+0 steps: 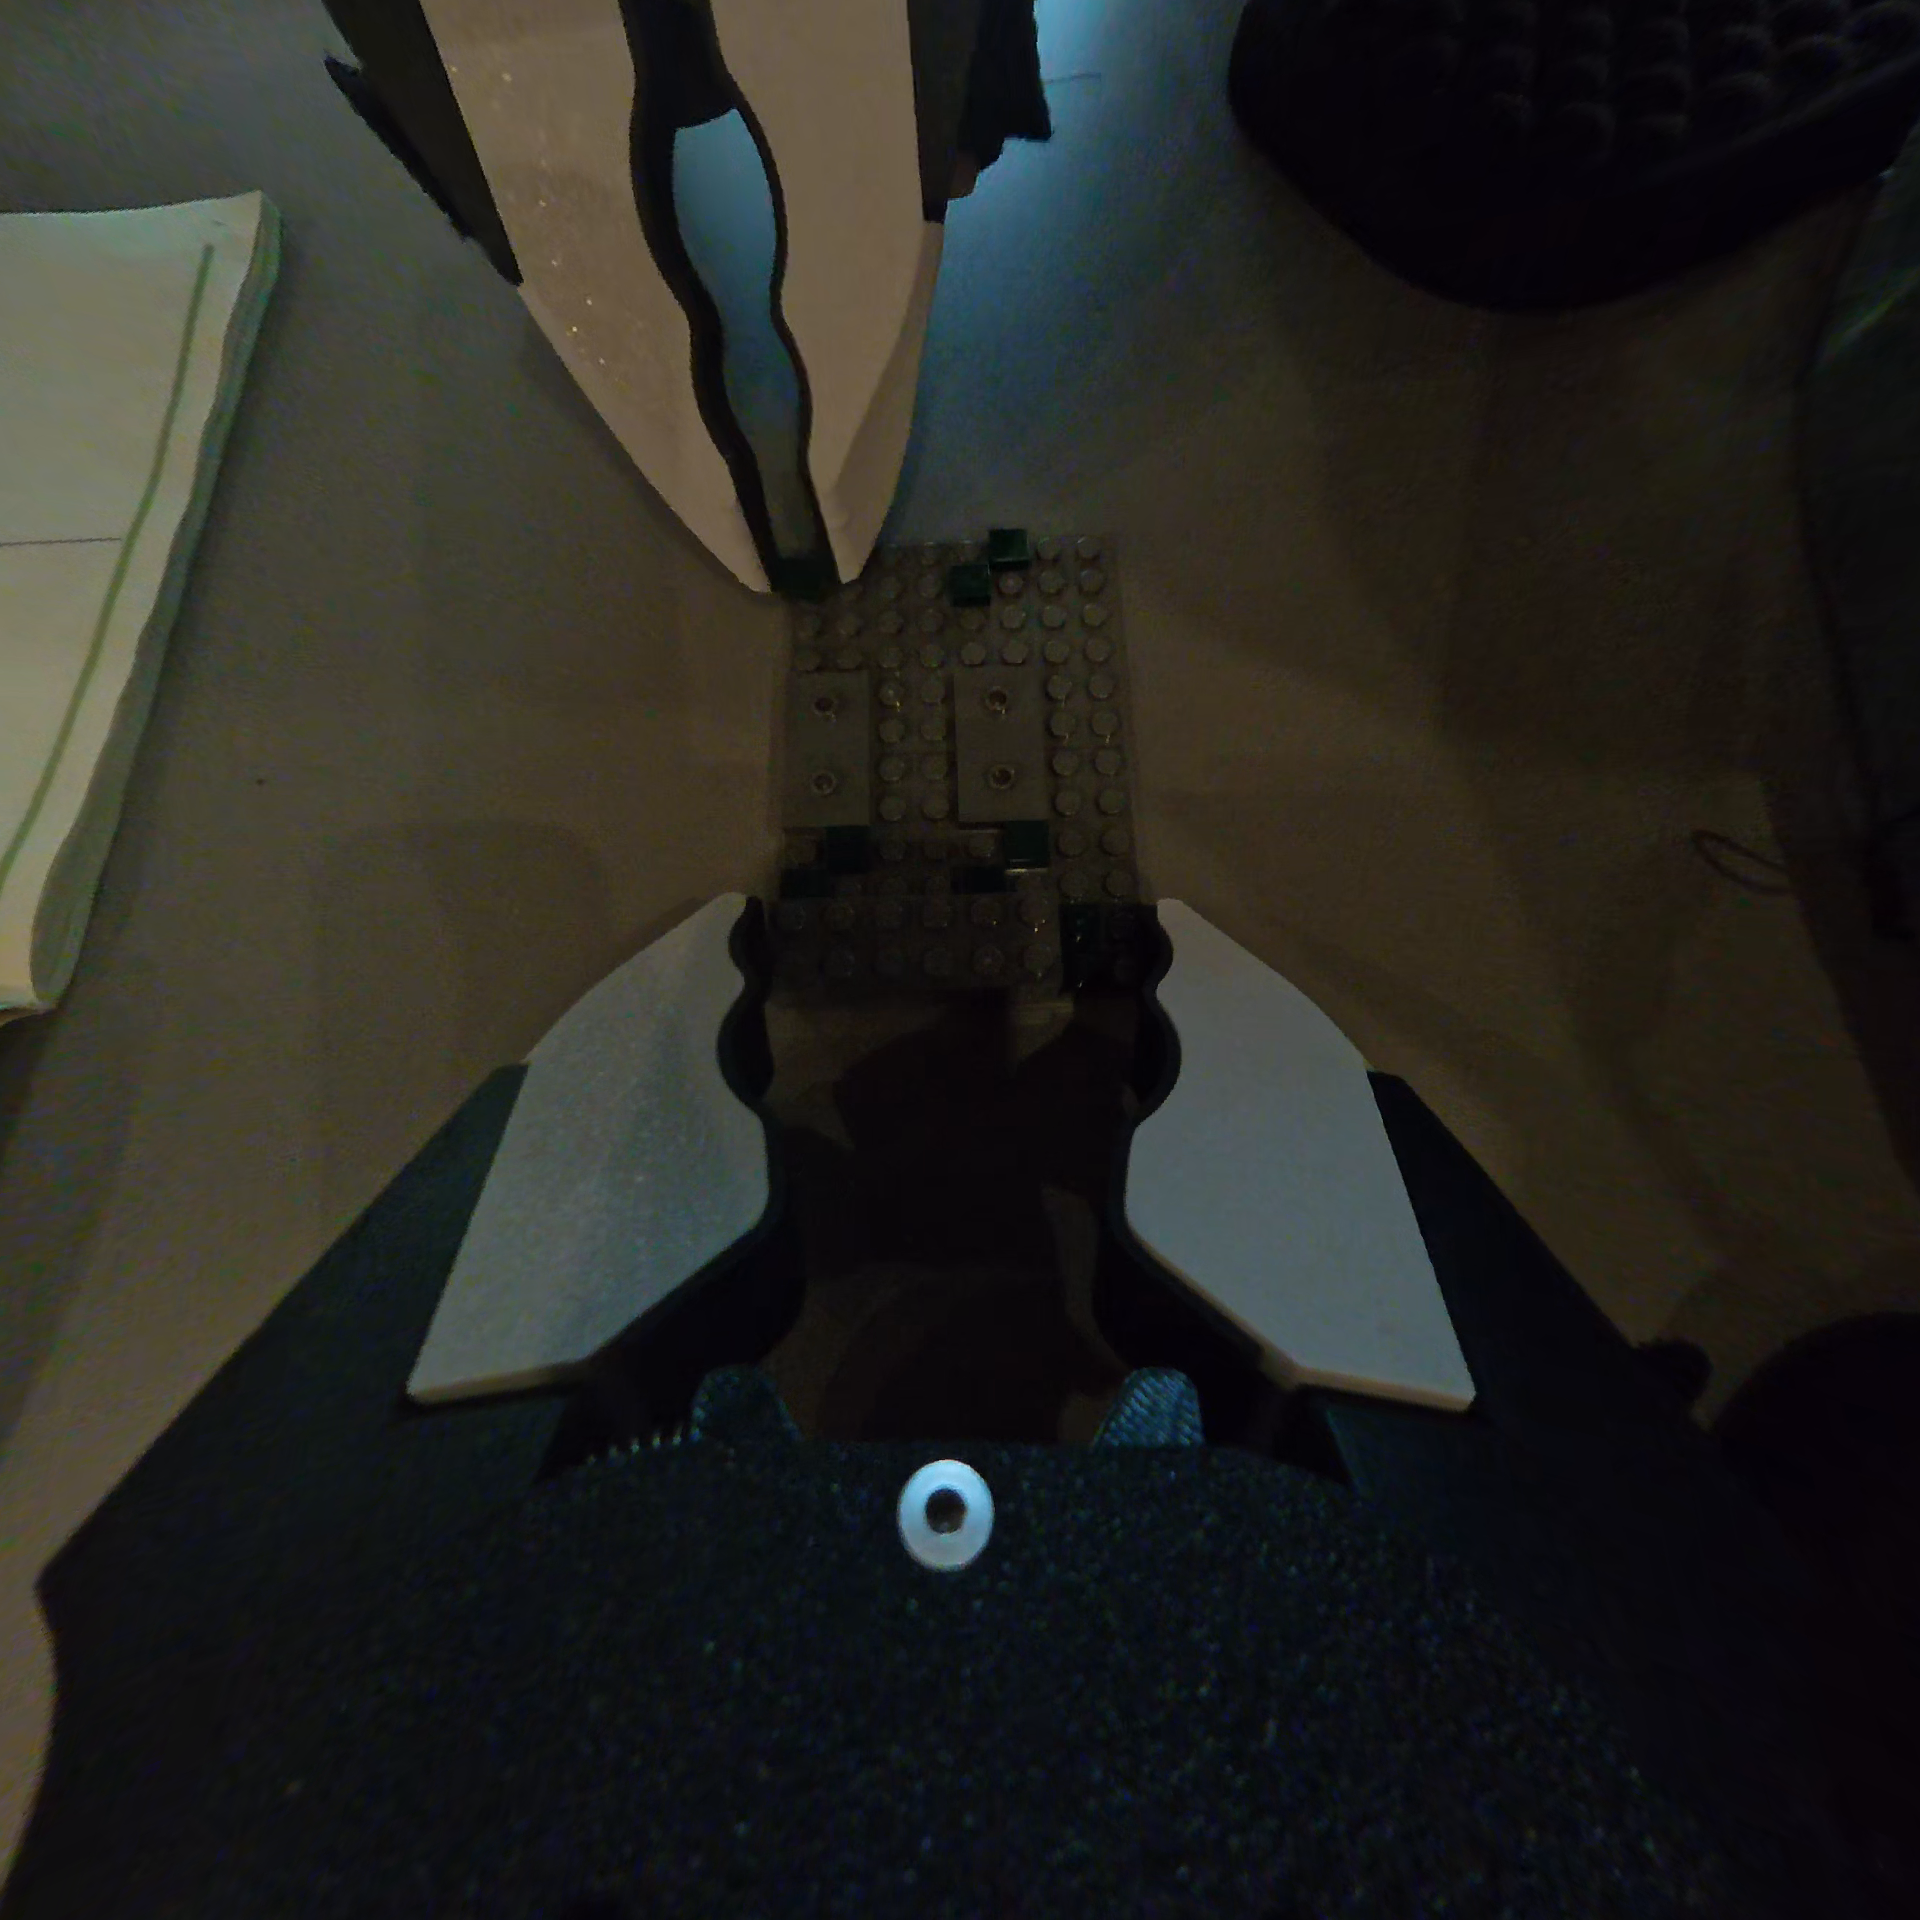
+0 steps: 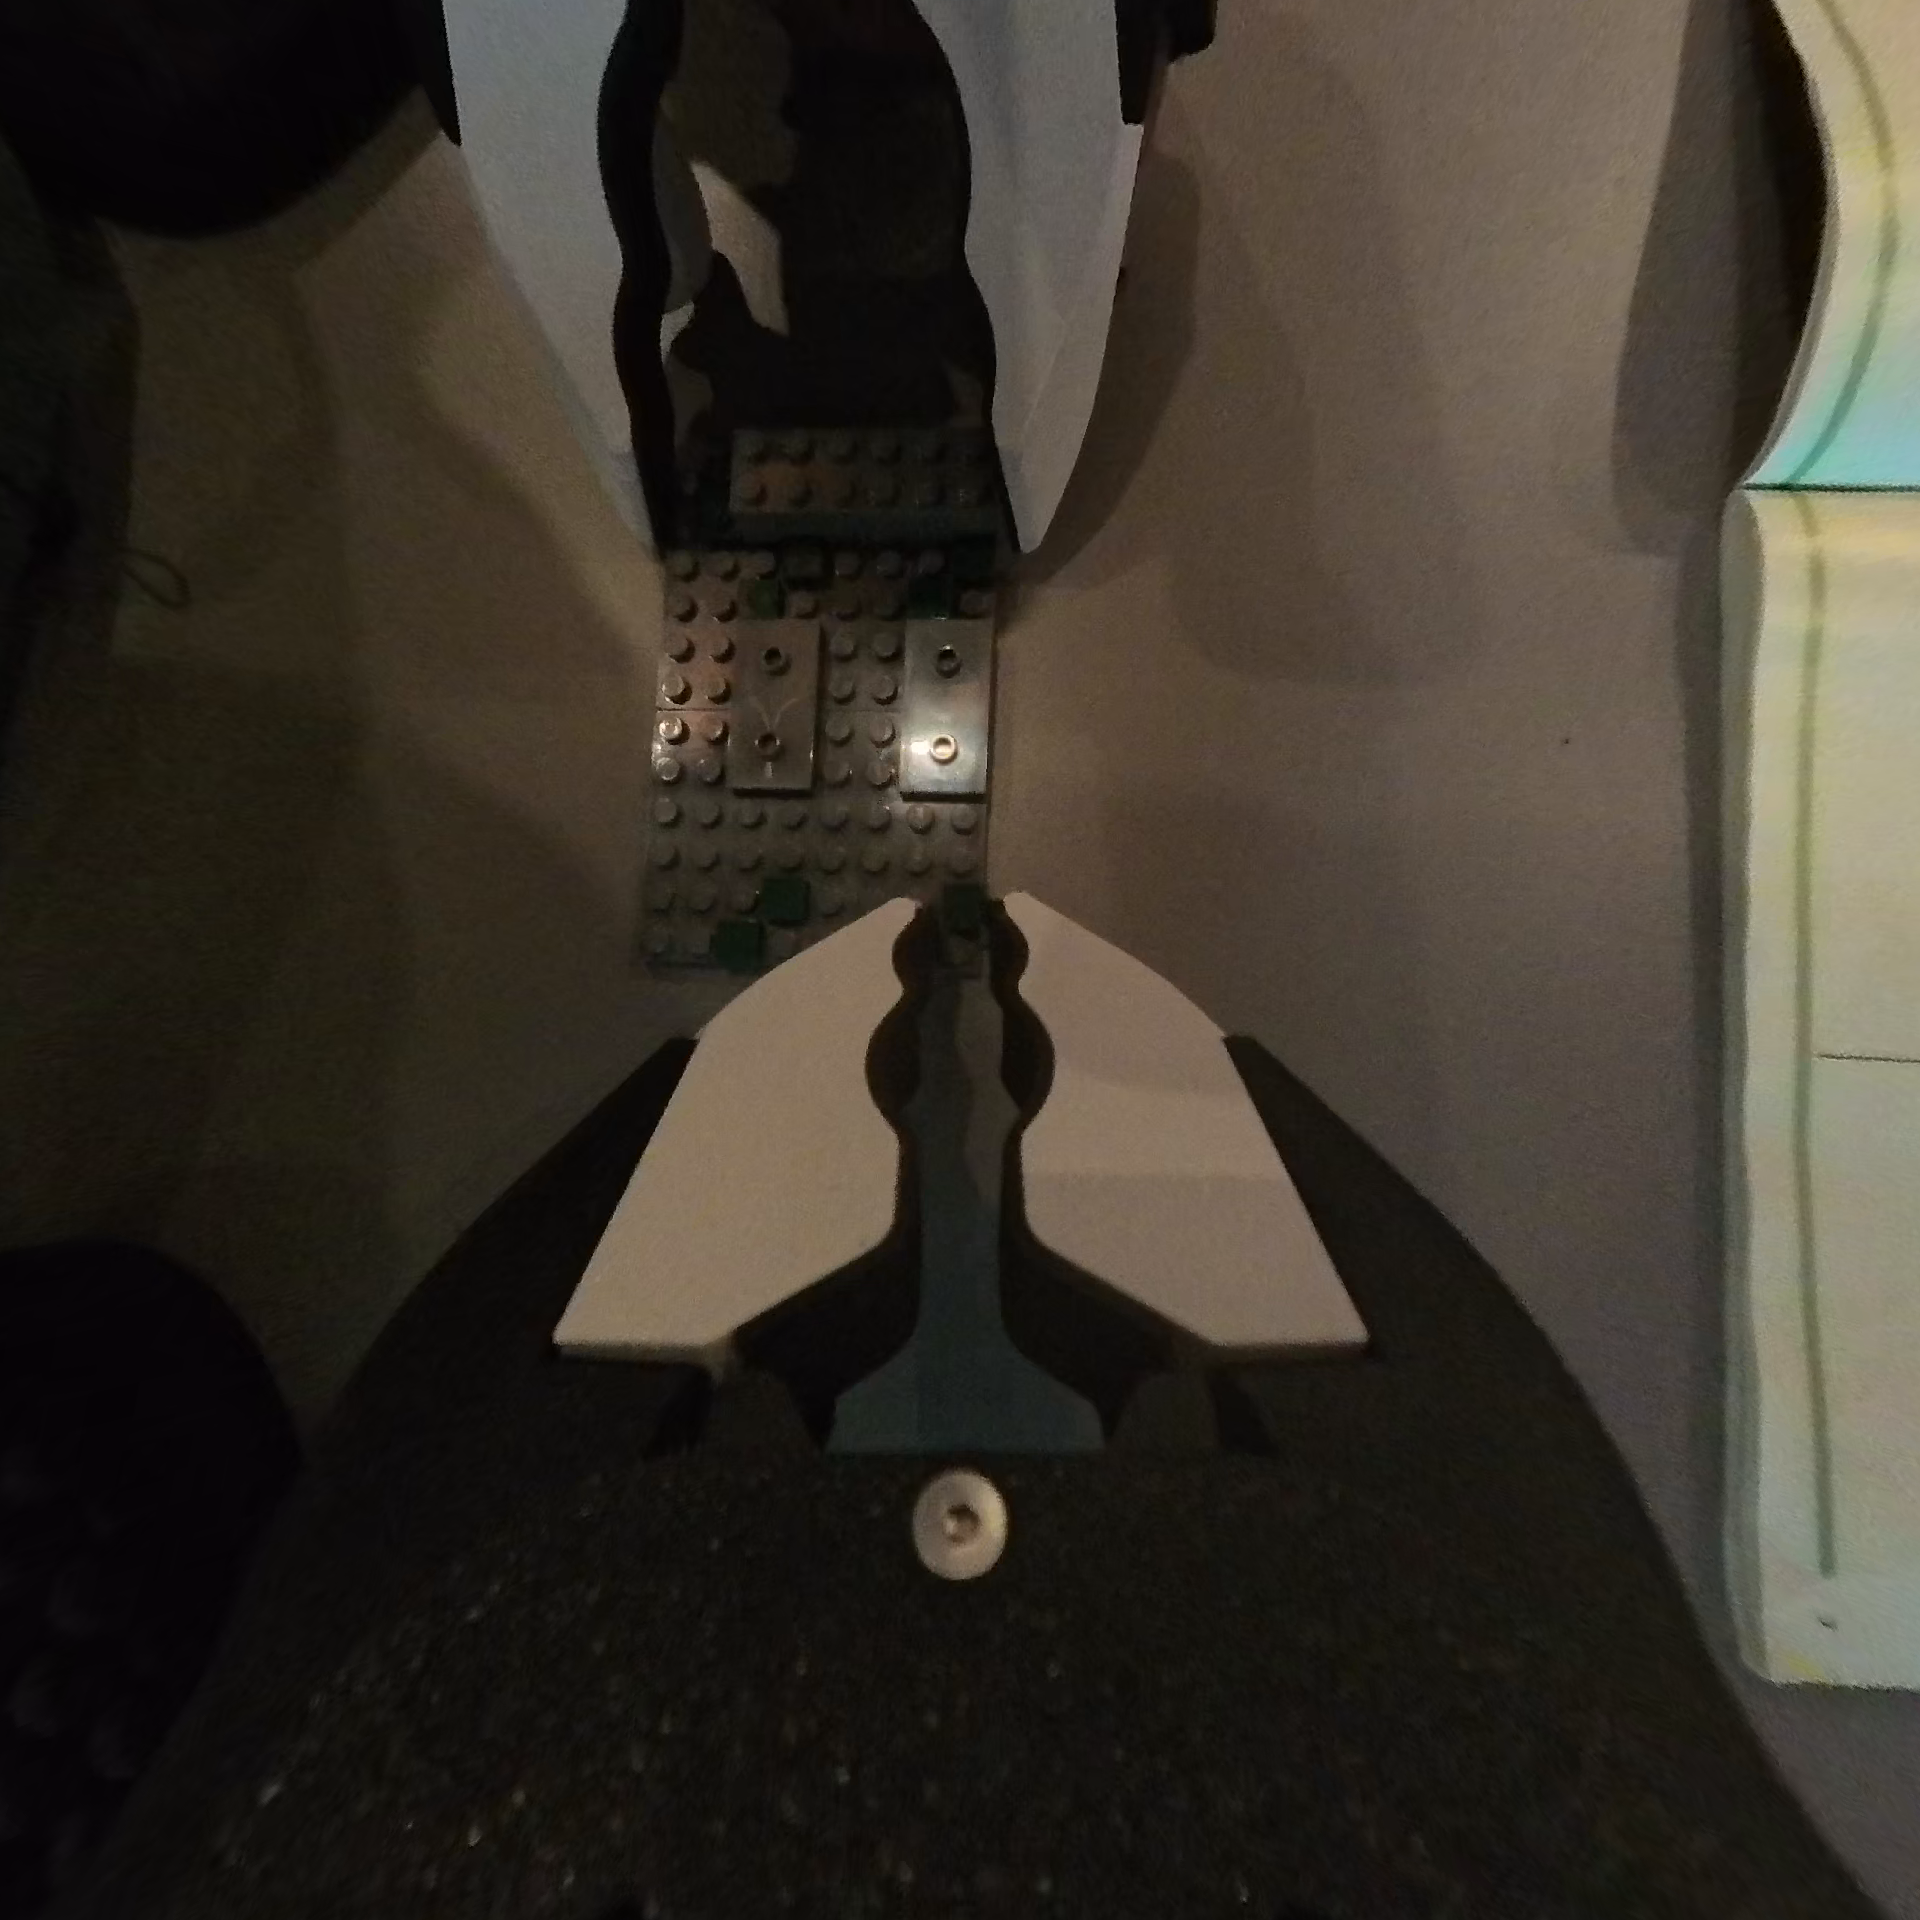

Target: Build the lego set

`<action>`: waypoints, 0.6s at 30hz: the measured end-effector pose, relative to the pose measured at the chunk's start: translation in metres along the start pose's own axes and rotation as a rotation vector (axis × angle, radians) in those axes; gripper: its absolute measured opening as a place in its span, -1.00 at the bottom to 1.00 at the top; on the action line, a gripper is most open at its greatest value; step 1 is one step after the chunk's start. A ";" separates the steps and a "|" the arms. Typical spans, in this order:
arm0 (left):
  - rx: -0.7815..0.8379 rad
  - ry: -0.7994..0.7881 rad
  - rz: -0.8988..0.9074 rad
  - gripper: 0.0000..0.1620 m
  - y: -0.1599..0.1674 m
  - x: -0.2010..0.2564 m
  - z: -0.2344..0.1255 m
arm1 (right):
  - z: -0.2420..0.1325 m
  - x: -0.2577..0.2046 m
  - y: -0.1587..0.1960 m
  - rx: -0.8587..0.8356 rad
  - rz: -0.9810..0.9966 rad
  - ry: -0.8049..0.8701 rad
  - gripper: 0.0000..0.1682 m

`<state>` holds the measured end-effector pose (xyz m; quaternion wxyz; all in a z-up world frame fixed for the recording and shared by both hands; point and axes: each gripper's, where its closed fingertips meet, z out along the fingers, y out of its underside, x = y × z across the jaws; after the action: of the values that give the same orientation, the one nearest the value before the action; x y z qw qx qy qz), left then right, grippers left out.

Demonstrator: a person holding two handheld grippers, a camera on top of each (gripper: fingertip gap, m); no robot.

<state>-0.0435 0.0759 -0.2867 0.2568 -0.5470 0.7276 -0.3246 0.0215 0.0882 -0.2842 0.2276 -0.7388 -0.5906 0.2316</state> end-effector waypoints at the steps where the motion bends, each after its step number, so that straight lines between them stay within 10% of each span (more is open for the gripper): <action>1: 0.000 0.000 0.000 -0.16 0.000 0.000 0.000 | 0.000 0.000 0.000 0.001 0.003 -0.004 -0.87; 18: 0.001 0.003 -0.001 -0.16 0.000 0.001 0.000 | 0.001 -0.007 0.001 -0.025 0.031 -0.062 -0.77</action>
<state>-0.0438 0.0753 -0.2870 0.2558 -0.5467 0.7277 -0.3257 0.0202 0.0816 -0.2852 0.1966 -0.7432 -0.5885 0.2505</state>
